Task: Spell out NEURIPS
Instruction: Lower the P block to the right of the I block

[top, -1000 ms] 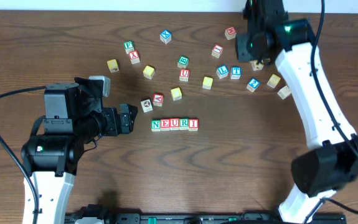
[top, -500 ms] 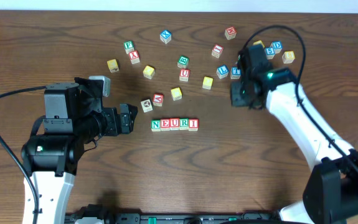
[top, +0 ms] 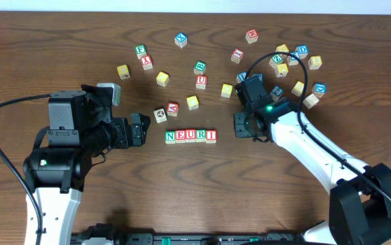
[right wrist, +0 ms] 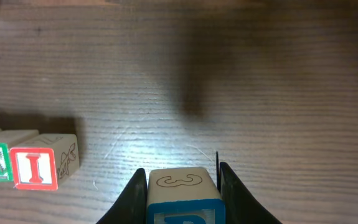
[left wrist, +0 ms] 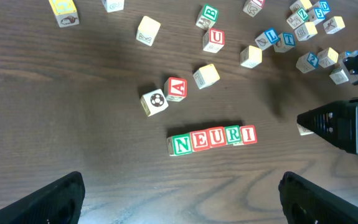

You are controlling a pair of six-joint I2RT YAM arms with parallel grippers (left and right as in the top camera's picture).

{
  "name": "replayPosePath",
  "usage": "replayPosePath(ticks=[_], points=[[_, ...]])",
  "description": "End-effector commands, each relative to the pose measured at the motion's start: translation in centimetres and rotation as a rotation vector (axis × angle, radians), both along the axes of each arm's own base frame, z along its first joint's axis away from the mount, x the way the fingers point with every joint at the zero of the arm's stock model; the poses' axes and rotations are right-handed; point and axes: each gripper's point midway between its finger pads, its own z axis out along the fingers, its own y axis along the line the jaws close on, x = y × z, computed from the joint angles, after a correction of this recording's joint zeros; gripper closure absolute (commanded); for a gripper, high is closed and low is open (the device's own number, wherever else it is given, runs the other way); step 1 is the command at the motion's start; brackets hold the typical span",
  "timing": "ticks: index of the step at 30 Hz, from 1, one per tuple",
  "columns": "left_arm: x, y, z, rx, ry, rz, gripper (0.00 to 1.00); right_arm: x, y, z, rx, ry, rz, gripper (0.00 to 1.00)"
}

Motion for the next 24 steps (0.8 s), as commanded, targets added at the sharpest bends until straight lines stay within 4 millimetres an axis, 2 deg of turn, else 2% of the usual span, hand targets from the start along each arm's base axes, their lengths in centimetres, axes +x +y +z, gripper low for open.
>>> replayPosePath(ticks=[1, 7, 13, 24], points=[[0.1, 0.0, 0.8, -0.001, -0.026, -0.006, 0.02, 0.0, -0.2, 0.1, 0.002, -0.024, -0.033, 0.87], [0.1, 0.0, 0.8, -0.001, -0.026, -0.007, 0.02, 0.2, -0.1, -0.2, 0.005, -0.035, -0.034, 0.86], [0.1, 0.0, 0.8, -0.002, -0.026, -0.007, 0.02, 0.0, 0.3, -1.8, 0.006, -0.019, -0.058, 0.87], [0.1, 0.0, 0.8, -0.001, -0.026, -0.007, 0.02, 0.5, 2.3, -3.7, 0.03, -0.025, -0.094, 0.86]])
